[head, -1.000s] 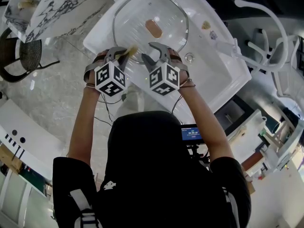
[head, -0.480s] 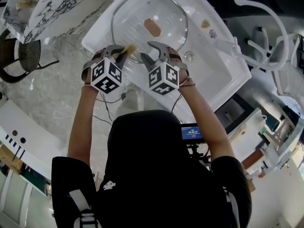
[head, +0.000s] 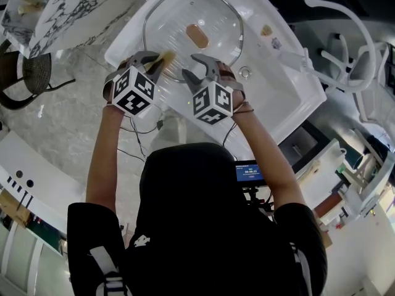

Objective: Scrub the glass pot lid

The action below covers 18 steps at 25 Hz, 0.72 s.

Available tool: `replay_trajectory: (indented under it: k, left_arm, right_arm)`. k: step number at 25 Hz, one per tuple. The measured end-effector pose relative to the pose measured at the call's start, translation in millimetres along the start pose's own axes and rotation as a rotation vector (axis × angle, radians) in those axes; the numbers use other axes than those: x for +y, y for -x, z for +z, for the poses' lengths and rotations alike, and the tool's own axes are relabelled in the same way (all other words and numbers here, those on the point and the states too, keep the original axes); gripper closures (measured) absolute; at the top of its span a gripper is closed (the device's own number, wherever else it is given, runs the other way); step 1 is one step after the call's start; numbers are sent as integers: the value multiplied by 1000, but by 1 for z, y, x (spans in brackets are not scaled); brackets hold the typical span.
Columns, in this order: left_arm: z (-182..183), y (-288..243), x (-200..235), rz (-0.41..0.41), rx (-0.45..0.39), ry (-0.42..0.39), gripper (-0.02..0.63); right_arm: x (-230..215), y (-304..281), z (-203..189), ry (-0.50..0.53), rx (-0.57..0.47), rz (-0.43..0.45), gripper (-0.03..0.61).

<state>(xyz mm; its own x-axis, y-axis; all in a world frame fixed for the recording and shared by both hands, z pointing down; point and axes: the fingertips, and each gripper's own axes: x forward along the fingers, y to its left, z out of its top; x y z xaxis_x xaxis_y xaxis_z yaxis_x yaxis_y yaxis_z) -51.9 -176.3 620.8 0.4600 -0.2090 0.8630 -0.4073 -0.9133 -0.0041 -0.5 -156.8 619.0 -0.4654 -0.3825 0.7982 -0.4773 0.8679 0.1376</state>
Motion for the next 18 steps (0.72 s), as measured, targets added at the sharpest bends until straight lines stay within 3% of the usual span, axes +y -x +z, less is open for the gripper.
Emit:
replay_trajectory:
  k: [18]
  left_arm:
    - [39, -7, 66, 105, -54, 9, 592]
  right_arm:
    - [0, -1, 0, -5, 12, -4, 400]
